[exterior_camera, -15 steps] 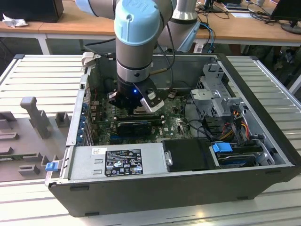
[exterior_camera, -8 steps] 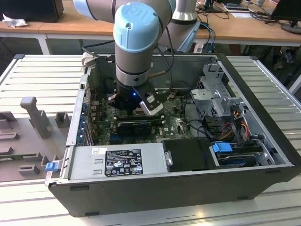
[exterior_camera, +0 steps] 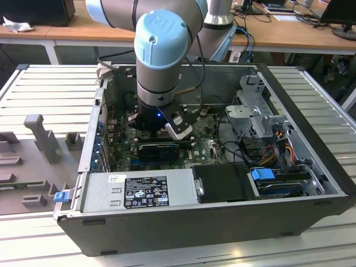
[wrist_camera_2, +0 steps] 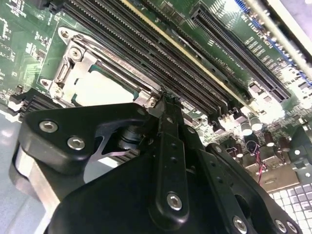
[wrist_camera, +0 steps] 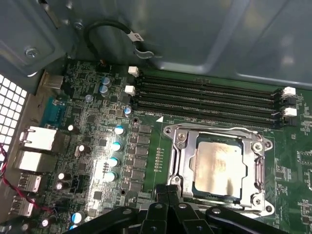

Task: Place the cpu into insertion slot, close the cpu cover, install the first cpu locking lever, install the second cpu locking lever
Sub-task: 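Install the second cpu locking lever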

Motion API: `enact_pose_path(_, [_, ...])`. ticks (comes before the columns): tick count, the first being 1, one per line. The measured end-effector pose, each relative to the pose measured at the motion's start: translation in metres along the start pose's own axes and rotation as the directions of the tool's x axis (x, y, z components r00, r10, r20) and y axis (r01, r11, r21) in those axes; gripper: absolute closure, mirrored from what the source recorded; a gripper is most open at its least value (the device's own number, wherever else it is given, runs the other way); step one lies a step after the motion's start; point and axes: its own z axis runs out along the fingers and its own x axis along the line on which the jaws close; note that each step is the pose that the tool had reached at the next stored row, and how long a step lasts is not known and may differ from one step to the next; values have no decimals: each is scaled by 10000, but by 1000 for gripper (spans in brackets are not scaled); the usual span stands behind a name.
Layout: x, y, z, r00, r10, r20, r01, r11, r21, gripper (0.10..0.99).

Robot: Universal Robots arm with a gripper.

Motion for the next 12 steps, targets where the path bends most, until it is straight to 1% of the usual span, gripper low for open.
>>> enact_pose_path(3, [5, -16, 22, 10000, -27, -1, 27, 10000, -94, 980])
enact_pose_path(4, [9, -19, 26, 10000, -45, 5, 45, 9998, -175, 980])
enact_pose_path(6, [7, -15, 18, 10000, -52, 16, 52, 9998, -201, 980])
enact_pose_path(7, [5, -2, -21, 10000, -54, 21, 55, 9998, -208, 980])
enact_pose_path(8, [7, 16, -90, 10000, -52, 11, 52, 9998, -195, 980])
enact_pose_path(12, [7, 39, -168, 10000, -52, 9, 52, 9998, -187, 980])
